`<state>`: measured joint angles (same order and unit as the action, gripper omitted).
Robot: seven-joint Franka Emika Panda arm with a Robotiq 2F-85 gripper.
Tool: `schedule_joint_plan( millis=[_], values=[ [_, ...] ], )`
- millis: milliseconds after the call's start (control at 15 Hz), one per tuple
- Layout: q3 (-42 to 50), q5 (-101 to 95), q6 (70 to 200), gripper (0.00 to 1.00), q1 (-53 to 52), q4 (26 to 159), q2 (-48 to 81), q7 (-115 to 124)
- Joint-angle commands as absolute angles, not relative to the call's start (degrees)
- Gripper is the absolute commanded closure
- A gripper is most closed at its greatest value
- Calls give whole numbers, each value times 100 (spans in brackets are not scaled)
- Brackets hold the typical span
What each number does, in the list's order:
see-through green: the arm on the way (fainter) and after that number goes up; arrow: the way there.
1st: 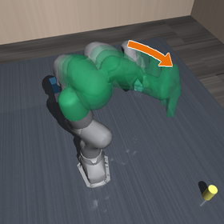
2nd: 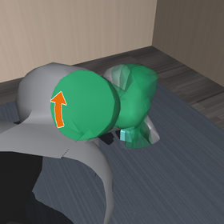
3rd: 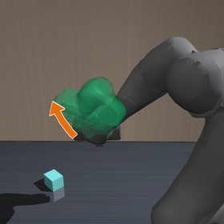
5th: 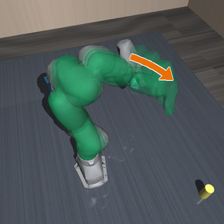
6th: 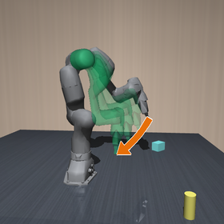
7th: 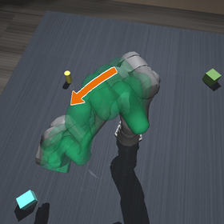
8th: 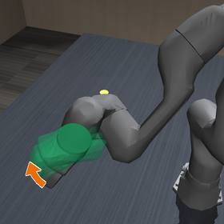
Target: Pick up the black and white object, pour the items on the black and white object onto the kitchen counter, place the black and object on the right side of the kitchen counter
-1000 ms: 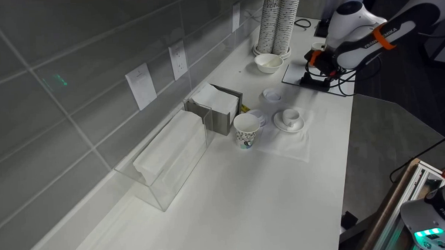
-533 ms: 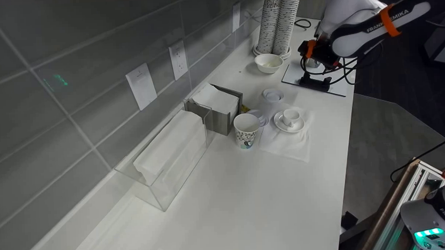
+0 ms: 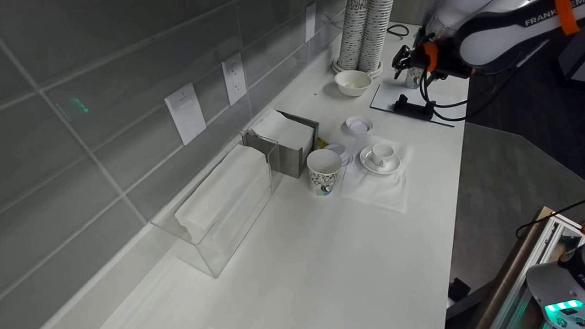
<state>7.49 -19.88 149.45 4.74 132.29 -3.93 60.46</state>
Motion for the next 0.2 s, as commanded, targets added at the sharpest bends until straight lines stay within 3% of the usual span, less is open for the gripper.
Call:
schedule_joint_plan(
  millis=[0, 133],
  values=[
    [614, -1873, 15066, 0, 612, 13274, -432, 5767],
    [613, -1838, 15158, 0, 624, 13325, -444, 5582]
  ],
)
